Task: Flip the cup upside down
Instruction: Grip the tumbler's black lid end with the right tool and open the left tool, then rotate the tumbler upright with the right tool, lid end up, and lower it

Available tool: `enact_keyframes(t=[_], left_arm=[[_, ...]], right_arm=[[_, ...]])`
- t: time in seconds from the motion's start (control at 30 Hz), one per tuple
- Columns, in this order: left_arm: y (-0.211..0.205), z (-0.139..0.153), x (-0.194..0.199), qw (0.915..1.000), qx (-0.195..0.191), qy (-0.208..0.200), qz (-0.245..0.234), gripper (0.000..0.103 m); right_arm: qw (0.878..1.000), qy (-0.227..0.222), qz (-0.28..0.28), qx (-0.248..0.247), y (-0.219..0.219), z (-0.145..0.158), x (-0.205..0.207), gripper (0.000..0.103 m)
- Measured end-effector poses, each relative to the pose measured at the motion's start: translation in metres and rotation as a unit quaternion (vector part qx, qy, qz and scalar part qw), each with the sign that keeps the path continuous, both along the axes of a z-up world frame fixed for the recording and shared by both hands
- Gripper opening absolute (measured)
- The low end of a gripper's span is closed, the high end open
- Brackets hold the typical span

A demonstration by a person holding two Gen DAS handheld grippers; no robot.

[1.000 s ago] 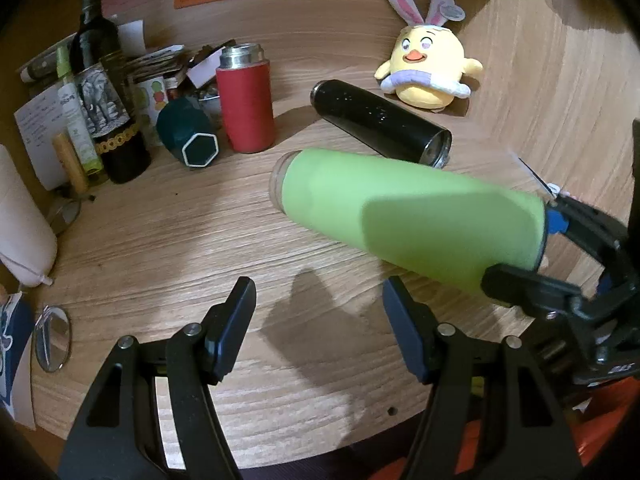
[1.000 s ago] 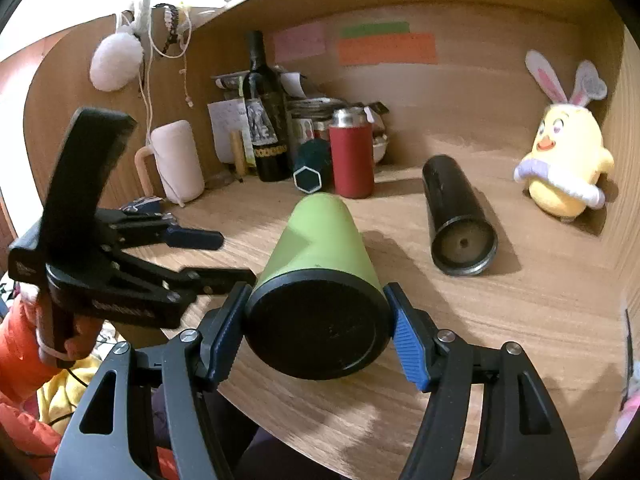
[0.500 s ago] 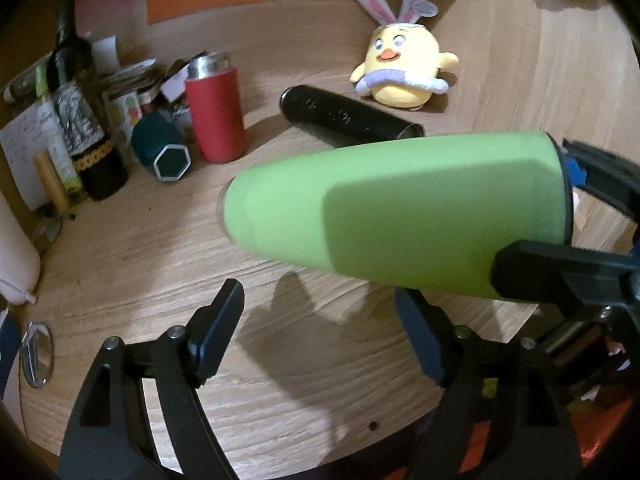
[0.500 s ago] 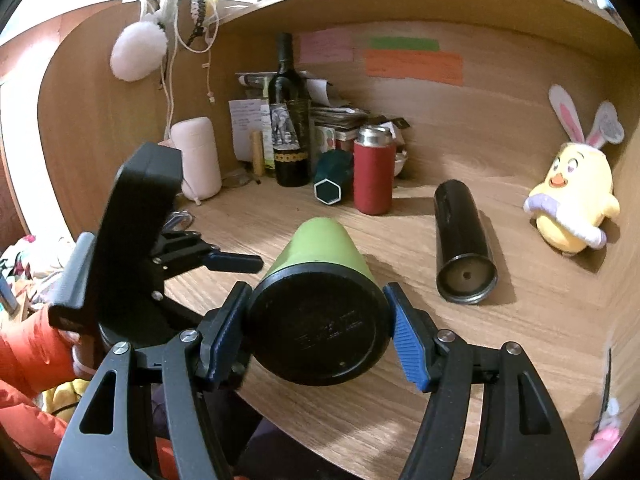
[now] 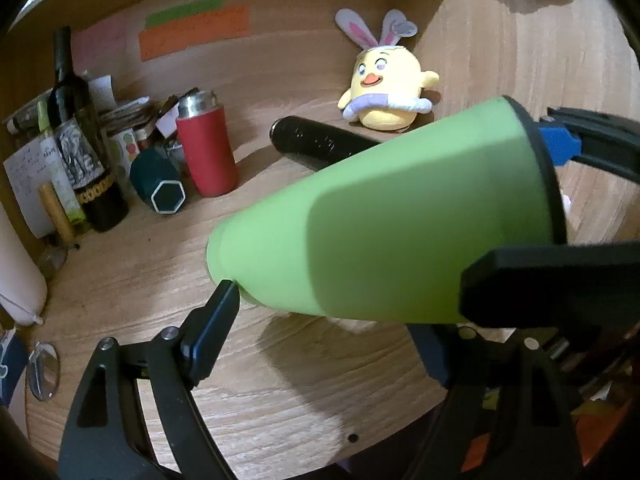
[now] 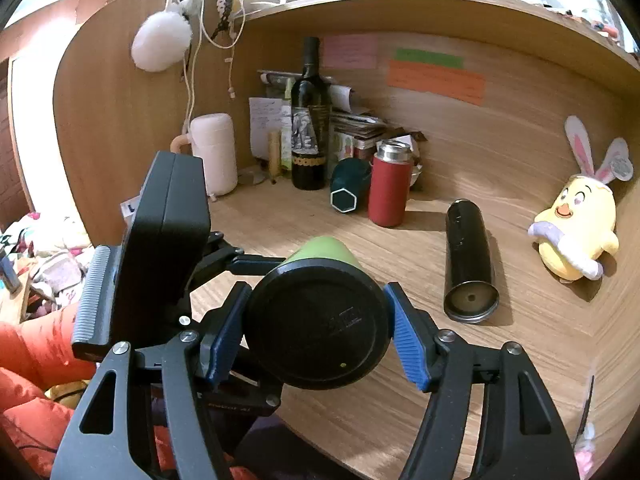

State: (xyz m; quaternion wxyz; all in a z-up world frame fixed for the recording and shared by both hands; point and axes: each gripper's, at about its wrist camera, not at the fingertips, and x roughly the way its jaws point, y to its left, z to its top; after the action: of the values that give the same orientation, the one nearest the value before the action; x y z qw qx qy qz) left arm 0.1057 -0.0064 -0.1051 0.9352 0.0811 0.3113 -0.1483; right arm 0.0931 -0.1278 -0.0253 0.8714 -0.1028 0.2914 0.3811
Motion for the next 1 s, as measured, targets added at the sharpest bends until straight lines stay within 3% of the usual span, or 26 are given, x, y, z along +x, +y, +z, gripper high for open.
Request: enact_keyframes(t=[0.1, 0.33, 0.5, 0.73, 1.0], left_arm=[[-0.003, 0.002, -0.003, 0.9999, -0.003, -0.008, -0.006, 0.081], [-0.001, 0.011, -0.011, 0.9993, -0.014, -0.035, -0.001, 0.08], [-0.006, 0.021, -0.023, 0.9967, 0.012, -0.08, 0.009, 0.076], [-0.001, 0.013, -0.015, 0.9977, 0.002, -0.064, 0.022, 0.067], [0.005, 0.015, -0.012, 0.9975, -0.014, -0.066, 0.018, 0.061]], right_arm=[[1.0, 0.011, 0.024, 0.007, -0.001, 0.007, -0.001, 0.066], [0.999, -0.016, 0.042, 0.0, 0.0, 0.017, -0.014, 0.066], [0.999, -0.011, 0.045, 0.012, 0.0, 0.015, -0.012, 0.066], [0.999, 0.029, 0.038, 0.024, 0.011, -0.006, 0.012, 0.064], [0.999, 0.007, 0.044, 0.023, 0.021, -0.013, 0.016, 0.062]])
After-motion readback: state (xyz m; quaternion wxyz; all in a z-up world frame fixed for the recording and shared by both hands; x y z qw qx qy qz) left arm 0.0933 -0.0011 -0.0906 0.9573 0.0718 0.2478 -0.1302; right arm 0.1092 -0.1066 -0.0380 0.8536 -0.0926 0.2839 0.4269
